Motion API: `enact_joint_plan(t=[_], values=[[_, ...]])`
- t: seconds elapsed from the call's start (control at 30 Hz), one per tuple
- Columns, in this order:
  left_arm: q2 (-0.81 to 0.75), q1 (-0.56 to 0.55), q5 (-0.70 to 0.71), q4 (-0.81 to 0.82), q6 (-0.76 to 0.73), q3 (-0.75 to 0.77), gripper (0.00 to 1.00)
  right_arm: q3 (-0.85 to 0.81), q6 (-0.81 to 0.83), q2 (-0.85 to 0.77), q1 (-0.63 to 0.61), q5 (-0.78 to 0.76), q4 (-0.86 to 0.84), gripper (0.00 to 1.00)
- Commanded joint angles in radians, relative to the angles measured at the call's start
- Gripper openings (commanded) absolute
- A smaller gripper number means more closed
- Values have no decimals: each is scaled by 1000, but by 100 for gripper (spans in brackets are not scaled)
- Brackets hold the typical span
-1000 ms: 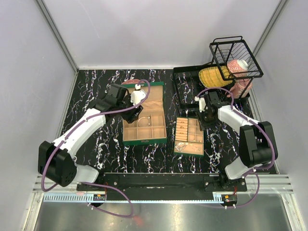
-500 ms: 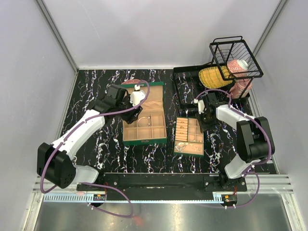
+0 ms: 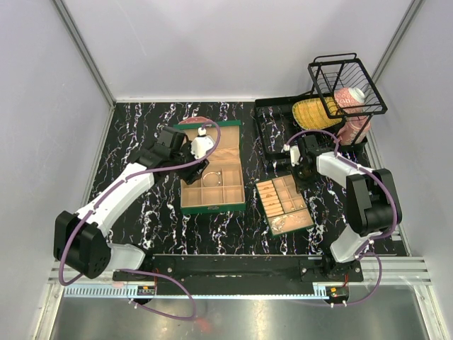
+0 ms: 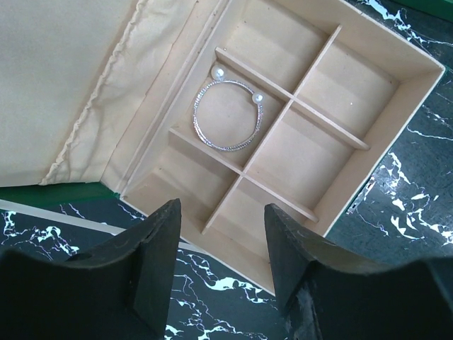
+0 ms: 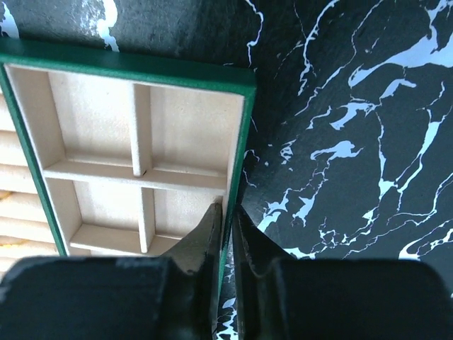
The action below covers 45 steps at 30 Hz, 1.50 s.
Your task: Organize the mixed jewelry
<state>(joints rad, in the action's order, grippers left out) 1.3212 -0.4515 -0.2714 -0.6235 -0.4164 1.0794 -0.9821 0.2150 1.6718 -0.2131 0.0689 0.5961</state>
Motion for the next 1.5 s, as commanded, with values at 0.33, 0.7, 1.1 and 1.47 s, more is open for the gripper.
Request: enact_joint_plan(t=[0.33, 0.7, 1.1, 1.47], values=[[-65, -1, 11, 48, -30, -32, 54, -52, 178, -6, 3, 42, 2, 4], [-70, 17, -49, 35, -19, -23, 54, -55, 349, -87, 3, 195, 60, 0], [-57, 60, -103, 5, -10, 13, 53, -133, 512, -100, 3, 301, 228, 0], [-53, 160, -166, -21, 19, 46, 51, -319, 578, -80, 1, 344, 408, 0]])
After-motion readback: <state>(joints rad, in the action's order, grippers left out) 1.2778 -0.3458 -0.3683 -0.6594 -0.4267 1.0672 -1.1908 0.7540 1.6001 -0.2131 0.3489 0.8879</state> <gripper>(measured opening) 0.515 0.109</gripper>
